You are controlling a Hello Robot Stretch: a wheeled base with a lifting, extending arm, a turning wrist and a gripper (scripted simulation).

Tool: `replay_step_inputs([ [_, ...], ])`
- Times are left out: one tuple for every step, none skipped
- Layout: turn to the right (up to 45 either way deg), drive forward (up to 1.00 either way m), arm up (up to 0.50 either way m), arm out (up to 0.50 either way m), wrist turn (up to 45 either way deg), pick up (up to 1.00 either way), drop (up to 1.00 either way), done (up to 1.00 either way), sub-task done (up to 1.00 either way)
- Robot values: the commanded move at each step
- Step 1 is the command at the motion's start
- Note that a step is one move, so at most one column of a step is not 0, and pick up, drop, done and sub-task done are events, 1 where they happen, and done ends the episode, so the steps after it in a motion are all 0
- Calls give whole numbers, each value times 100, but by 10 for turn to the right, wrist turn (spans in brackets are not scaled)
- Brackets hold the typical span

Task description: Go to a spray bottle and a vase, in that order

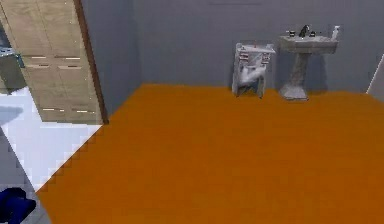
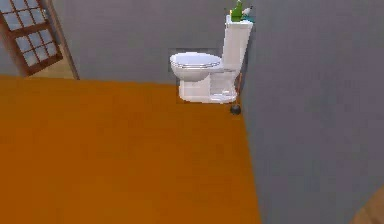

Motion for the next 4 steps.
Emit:
replay_step_inputs([
  [-60,0,0,0,0,0,0,0,0],
  [-30,0,0,0,0,0,0,0,0],
  [0,60,0,0,0,0,0,0,0],
  [450,0,0,0,0,0,0,0,0],
])
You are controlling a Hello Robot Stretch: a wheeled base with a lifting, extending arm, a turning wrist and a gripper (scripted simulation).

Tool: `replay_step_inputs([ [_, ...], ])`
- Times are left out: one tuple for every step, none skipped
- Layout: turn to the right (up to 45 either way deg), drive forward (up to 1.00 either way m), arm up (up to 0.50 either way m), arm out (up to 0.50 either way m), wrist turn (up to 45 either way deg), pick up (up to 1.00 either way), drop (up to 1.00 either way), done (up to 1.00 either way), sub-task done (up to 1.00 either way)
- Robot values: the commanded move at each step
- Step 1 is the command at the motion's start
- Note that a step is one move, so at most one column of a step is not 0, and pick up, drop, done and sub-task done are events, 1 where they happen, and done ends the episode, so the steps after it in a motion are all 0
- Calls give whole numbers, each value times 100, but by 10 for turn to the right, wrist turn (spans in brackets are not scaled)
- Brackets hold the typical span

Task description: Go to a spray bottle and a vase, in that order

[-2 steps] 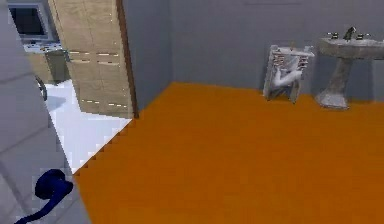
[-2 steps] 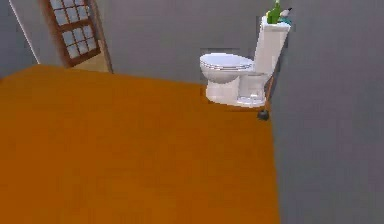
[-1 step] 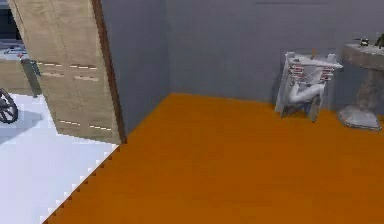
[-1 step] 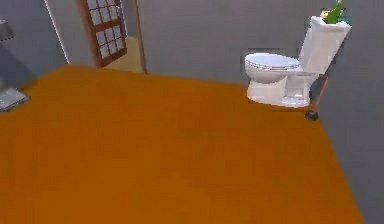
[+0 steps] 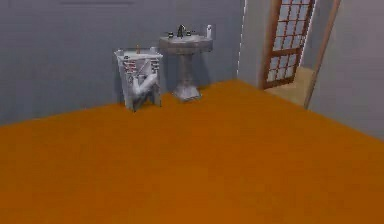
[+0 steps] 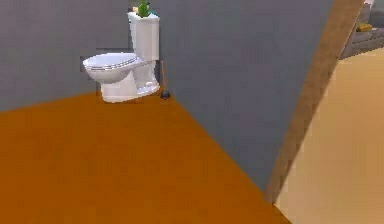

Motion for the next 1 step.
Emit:
replay_step_inputs([
  [270,0,0,0,0,0,0,0,0],
])
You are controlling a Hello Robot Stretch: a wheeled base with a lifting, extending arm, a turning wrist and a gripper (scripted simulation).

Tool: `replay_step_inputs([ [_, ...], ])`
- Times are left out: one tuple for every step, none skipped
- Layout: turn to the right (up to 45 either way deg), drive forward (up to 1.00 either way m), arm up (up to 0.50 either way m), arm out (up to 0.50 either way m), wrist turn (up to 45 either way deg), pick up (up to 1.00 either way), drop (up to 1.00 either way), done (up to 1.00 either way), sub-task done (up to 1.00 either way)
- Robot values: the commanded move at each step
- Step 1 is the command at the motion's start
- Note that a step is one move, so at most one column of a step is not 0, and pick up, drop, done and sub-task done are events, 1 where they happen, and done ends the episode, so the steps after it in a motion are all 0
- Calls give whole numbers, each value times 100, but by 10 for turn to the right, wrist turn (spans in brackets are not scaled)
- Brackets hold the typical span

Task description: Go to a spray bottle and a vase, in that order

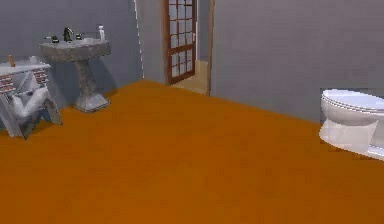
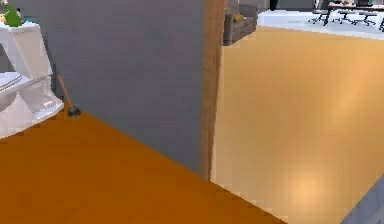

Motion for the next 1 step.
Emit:
replay_step_inputs([
  [0,15,0,0,0,0,0,0,0],
])
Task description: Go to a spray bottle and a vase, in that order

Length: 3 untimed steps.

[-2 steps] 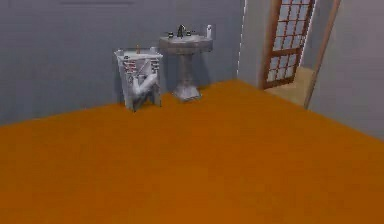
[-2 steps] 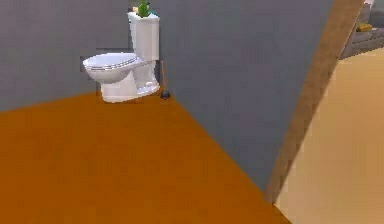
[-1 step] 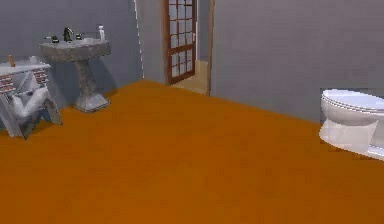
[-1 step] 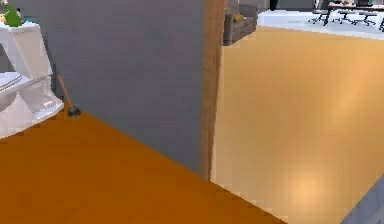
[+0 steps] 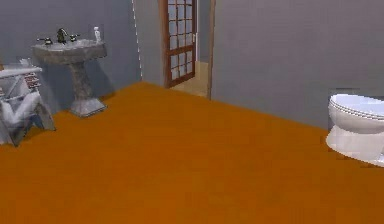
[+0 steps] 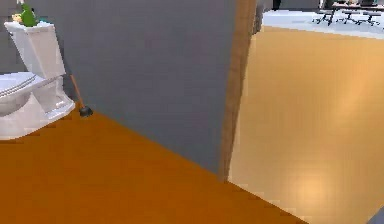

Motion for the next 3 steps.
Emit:
replay_step_inputs([
  [-450,0,0,0,0,0,0,0,0],
  [-450,0,0,0,0,0,0,0,0],
  [-90,0,0,0,0,0,0,0,0],
])
